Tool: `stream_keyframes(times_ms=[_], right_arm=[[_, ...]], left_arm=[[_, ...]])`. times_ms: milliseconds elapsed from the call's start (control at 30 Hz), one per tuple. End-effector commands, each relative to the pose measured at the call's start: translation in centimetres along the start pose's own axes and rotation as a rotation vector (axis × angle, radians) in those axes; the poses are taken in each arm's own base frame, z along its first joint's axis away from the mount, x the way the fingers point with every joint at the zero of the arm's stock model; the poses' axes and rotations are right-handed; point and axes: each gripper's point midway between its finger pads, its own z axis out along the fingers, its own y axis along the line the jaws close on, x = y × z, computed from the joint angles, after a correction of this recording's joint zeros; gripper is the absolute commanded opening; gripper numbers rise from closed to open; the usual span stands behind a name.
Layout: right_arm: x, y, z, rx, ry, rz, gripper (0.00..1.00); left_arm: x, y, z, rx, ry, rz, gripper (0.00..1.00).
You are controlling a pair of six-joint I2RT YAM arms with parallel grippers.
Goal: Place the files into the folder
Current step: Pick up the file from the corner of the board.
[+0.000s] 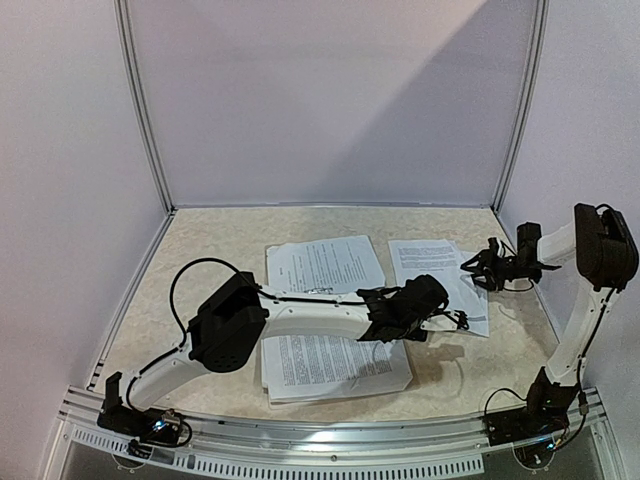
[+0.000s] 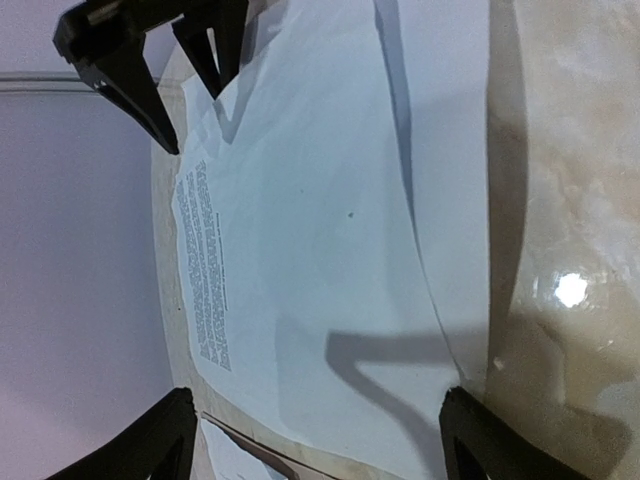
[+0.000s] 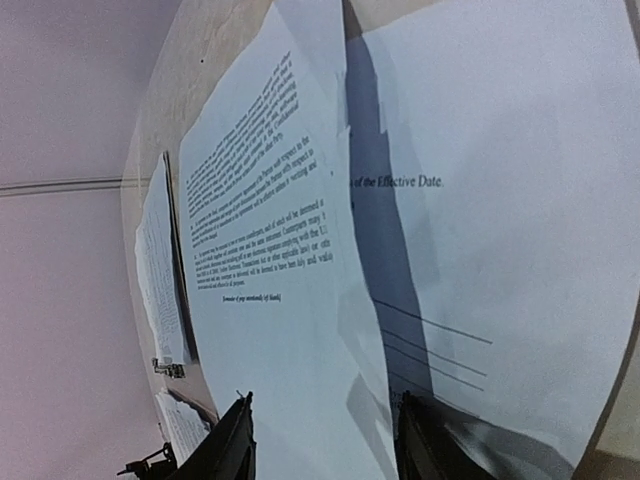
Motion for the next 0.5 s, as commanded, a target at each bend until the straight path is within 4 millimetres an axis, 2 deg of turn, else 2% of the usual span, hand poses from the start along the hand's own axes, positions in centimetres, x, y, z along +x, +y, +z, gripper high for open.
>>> stream_keyframes(times_ms=[0,133,267,467], right_arm=[[2.0,1.4,-0.4,-0.055,0.079,0.005,0.48],[2.0,2.3,-0.4,-0.114,0.076,0.000,0.43],[1.7,2.9,-0.3,-0.149,0.080,-0.001,0.31],[1.5,1.1,0.4,-0.065,0.063,-0.007,0.33]], left_arm=[[0.5,-3.7,1.0,0.056,0.028,0.057,0.86],[0.5,-3.8,1.0,0.054,0.030,0.061,0.86],[0.5,-3.9,1.0,0.054,0.031,0.065,0.86],[0.6,-3.9,1.0,0.053,0.034,0.068,0.86]])
